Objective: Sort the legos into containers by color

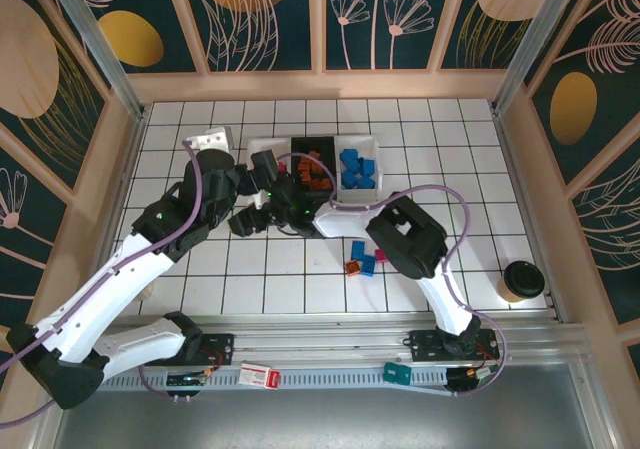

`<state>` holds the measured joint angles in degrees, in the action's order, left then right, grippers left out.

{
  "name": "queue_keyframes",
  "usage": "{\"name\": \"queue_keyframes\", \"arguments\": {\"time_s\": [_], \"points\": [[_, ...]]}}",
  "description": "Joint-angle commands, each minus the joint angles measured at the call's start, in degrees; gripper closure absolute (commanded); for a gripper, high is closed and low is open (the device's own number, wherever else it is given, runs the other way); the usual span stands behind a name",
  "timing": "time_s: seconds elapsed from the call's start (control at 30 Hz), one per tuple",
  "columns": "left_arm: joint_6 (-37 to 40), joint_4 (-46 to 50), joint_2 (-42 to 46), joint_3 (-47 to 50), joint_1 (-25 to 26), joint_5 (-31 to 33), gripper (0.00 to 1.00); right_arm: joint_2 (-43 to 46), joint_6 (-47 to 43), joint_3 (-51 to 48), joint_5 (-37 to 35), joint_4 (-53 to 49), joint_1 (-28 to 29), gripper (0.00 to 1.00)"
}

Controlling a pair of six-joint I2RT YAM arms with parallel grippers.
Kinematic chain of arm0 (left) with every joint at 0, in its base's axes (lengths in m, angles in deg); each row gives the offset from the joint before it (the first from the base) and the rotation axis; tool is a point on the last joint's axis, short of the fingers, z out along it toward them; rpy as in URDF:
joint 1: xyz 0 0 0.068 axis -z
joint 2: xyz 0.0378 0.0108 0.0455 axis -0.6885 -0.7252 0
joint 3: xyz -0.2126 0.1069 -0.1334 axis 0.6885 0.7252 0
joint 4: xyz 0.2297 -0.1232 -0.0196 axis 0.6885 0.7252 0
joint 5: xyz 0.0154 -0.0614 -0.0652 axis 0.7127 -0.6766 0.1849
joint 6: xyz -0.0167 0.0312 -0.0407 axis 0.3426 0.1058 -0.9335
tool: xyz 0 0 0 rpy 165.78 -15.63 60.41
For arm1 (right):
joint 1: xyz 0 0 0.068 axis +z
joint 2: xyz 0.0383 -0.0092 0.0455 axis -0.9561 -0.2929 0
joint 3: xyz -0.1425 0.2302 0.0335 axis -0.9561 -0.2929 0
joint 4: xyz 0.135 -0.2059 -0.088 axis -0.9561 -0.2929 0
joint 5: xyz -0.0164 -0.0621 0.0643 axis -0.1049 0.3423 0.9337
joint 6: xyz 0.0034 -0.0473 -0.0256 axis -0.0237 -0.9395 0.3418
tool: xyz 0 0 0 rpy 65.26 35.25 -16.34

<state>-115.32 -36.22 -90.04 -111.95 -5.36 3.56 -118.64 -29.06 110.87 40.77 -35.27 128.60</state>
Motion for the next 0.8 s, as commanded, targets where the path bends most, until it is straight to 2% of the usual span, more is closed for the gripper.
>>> {"name": "queue_keyframes", "arguments": {"time_s": [0.0,0.17,0.33,0.57,0.77], "points": [[-1.3,-3.2,2.7,2.7,0.0,-1.4,0.02,-4.7,1.1,7.5,6.0,0.5,0.5,0.35],[-1.5,0.1,3.1,3.7,0.0,2.1,0.01,-11.4,2.5,17.2,9.8,-1.8,1.0,0.35],[-1.8,1.9,9.0,6.1,-0.1,4.4,0.02,-16.7,0.4,25.4,10.1,-5.1,2.5,0.35],[-2.6,4.1,17.5,9.3,0.0,3.3,0.01,-22.6,-2.2,33.4,5.8,-5.9,3.9,0.34],[-4.9,5.9,22.7,11.3,0.0,2.3,0.01,-25.1,-6.1,34.5,-1.1,-2.3,5.2,0.31]]}}
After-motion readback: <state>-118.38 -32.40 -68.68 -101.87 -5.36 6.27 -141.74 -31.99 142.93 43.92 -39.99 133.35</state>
